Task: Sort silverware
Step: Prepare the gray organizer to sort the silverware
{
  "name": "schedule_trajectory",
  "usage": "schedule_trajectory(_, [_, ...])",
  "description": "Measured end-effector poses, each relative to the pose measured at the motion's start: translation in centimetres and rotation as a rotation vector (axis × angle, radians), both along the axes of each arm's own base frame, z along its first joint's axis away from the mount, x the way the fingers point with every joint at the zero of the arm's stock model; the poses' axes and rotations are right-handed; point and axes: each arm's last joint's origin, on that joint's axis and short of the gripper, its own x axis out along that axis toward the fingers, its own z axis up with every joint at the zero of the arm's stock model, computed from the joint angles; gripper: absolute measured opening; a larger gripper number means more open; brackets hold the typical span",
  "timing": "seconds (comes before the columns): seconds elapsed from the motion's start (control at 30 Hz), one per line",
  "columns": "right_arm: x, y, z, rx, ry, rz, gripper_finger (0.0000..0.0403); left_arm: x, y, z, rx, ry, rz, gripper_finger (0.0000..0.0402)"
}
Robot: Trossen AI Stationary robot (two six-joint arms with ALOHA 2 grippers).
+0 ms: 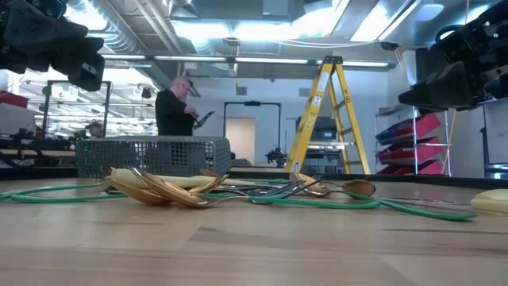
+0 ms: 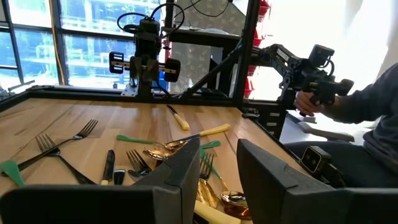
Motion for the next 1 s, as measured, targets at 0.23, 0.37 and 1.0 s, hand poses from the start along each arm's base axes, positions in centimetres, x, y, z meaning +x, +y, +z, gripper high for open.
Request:
schedule_trajectory(0.23, [0.0,-0.1,0.0,-0.021,-0.002,-0.048,0.0019,0.0,0.0,0.0,0.0,0.0,0.0,0.0092])
schedule_trajectory(0.37, [0.1,-0.1,0.6,-0.049,-0.065,-0.041,0.0052,0.0,0.0,0.0,0.0,0.0,0.0,0.0092])
schedule_trajectory(1.0, [1.7,-0.4,6.7,-0.09,-0.286,-0.194,0.0045,0.0,0.0,0.0,0.0,0.0,0.0,0.0092])
